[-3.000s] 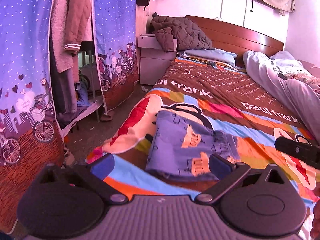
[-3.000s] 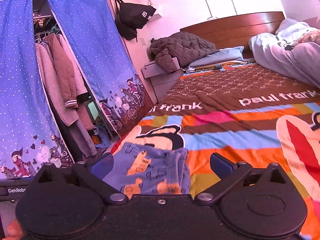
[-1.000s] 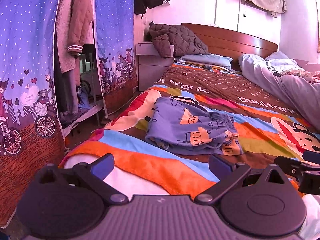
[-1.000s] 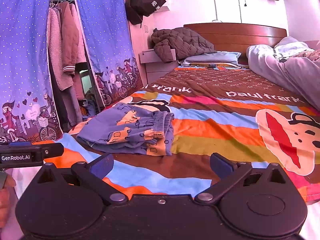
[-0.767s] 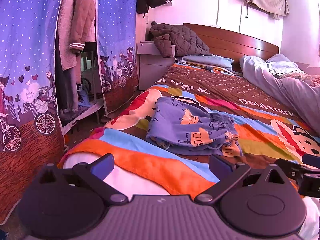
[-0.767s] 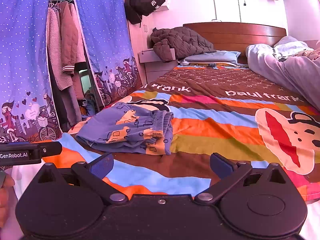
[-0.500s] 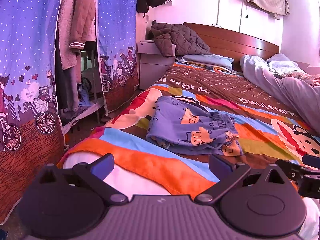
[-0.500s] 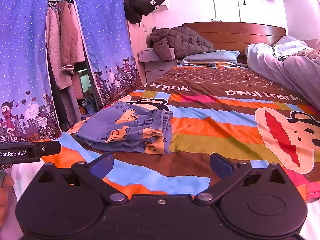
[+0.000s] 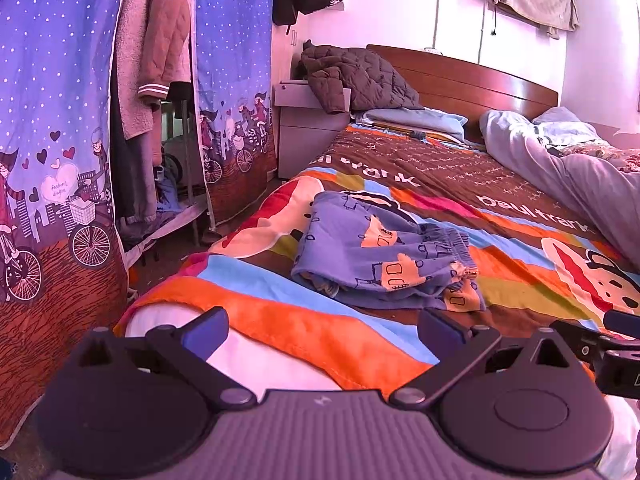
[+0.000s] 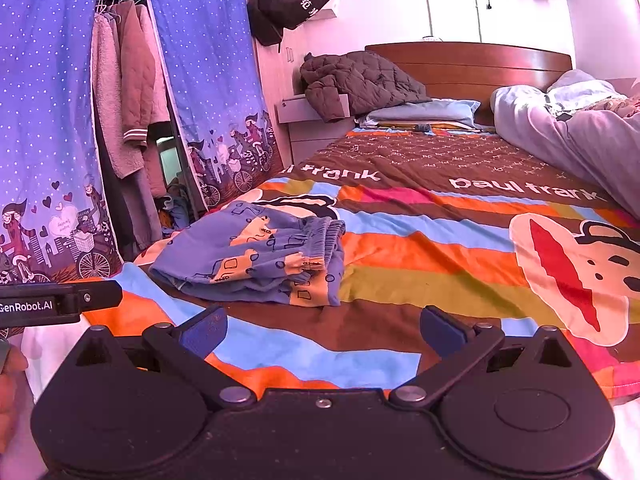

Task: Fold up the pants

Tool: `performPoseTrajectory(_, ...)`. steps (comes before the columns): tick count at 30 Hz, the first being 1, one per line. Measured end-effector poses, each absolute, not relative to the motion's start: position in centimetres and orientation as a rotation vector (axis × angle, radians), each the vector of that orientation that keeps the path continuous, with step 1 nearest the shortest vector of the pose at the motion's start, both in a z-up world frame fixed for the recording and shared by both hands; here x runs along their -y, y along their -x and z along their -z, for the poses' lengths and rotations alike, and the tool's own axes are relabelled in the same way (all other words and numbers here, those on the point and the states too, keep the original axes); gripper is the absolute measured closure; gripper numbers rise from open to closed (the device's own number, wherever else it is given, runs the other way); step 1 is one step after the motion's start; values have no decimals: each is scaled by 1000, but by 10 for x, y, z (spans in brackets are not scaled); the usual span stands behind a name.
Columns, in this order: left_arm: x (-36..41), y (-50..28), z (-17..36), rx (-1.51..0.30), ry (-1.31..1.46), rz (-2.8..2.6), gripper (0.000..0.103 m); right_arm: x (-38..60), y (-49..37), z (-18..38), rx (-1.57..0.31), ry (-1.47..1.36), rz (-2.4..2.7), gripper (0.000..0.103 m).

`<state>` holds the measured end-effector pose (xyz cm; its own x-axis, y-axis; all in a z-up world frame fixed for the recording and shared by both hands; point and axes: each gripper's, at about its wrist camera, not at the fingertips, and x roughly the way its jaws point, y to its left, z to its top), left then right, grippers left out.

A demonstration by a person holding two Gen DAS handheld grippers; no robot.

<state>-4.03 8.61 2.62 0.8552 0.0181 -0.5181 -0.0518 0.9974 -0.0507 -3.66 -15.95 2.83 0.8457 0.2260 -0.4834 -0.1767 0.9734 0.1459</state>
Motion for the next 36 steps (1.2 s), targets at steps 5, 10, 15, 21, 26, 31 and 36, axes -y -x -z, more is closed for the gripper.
performPoseTrajectory(5,-86,40,-27,-544,63,-37,0,160,37,-26,-524,-98,-214,1)
performPoseTrajectory(10,-86,40,-27,-544,63,-38,0,161,37,-26,-524,-97,-214,1)
performPoseTrajectory(15,-86,40,-27,-545,65,-37,0,160,37,-27,-525,-97,-214,1)
performPoseTrajectory(21,-85,40,-24,-556,81,-43,0,159,37,-27,-525,-96,-214,1)
performPoseTrajectory(26,-88,40,-24,-560,107,-49,0,159,37,-27,-525,-95,-214,1)
performPoseTrajectory(31,-88,40,-25,-559,107,-55,0,159,37,-28,-525,-95,-214,1)
performPoseTrajectory(36,-86,40,-26,-563,97,-55,0,159,37,-28,-526,-95,-214,1)
